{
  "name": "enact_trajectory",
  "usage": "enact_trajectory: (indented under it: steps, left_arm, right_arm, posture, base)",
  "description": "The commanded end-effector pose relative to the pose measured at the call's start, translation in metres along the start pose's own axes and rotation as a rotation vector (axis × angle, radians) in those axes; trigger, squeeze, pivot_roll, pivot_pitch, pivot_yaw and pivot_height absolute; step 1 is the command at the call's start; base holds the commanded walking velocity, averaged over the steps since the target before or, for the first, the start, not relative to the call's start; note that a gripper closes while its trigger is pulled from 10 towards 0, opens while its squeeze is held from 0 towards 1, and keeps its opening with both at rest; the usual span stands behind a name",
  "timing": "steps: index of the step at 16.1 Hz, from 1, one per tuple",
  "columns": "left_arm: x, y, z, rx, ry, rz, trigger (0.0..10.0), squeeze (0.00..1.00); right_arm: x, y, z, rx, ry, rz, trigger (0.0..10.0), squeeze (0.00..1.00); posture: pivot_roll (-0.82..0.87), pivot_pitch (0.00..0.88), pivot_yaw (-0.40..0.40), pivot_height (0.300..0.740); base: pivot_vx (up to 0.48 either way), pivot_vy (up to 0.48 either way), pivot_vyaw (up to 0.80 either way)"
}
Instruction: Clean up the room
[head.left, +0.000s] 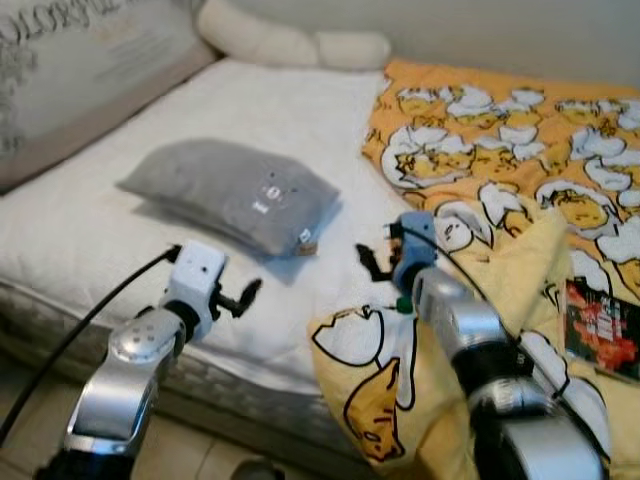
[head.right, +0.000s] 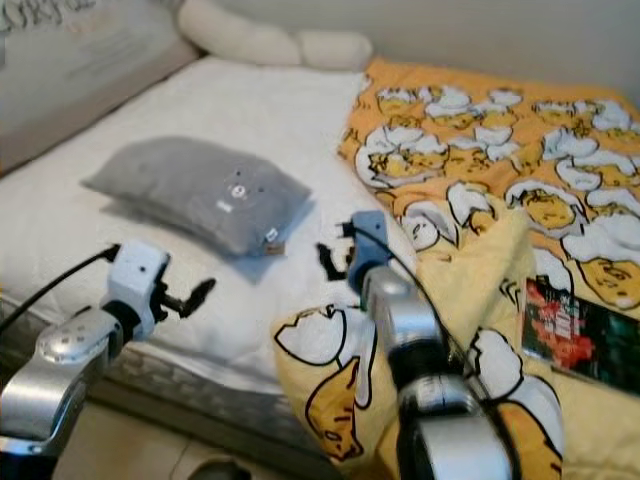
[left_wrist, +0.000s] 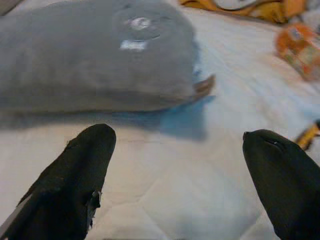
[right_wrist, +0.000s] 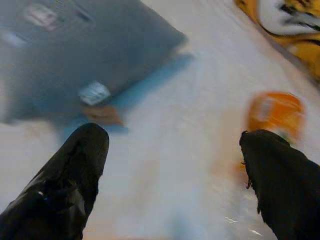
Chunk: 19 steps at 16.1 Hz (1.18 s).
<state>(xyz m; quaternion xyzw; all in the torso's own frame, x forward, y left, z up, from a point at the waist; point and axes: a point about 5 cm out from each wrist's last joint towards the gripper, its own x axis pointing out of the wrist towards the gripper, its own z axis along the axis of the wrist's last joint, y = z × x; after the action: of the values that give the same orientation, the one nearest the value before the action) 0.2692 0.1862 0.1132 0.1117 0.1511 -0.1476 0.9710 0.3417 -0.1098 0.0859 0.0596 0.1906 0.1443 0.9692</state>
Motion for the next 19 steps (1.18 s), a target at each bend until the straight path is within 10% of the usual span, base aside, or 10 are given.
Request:
enact_trajectory:
  steps: [1, 9, 14, 19]
  left_arm:
    - [-0.003, 0.005, 0.005, -0.006, -0.030, 0.059, 10.0, 0.00]
    - [0.005, 0.002, 0.011, -0.005, -0.053, 0.084, 10.0, 0.00]
    - [0.000, -0.005, 0.017, 0.156, -0.004, -0.154, 10.0, 0.00]
    - [-0.013, 0.003, 0.029, 0.228, 0.021, -0.230, 10.0, 0.00]
  right_arm:
    - [-0.010, -0.002, 0.005, 0.014, -0.057, 0.027, 10.0, 1.00]
    - [-0.042, -0.012, -0.011, 0.111, -0.121, -0.106, 10.0, 1.00]
    - [0.011, -0.015, 0.035, 0.014, -0.070, -0.154, 10.0, 1.00]
    - [0.026, -0.013, 0.045, -0.064, 0.015, -0.162, 10.0, 1.00]
  posture:
    - [0.15, 0.000, -0.006, 0.740]
    - [0.11, 0.000, 0.035, 0.740]
    - [0.12, 0.000, 0.044, 0.740]
    - [0.21, 0.008, -0.017, 0.740]
  base:
    - [0.000, 0.000, 0.00]
    - [0.000, 0.000, 0.00]
    - [0.000, 0.000, 0.00]
    - [0.000, 0.000, 0.00]
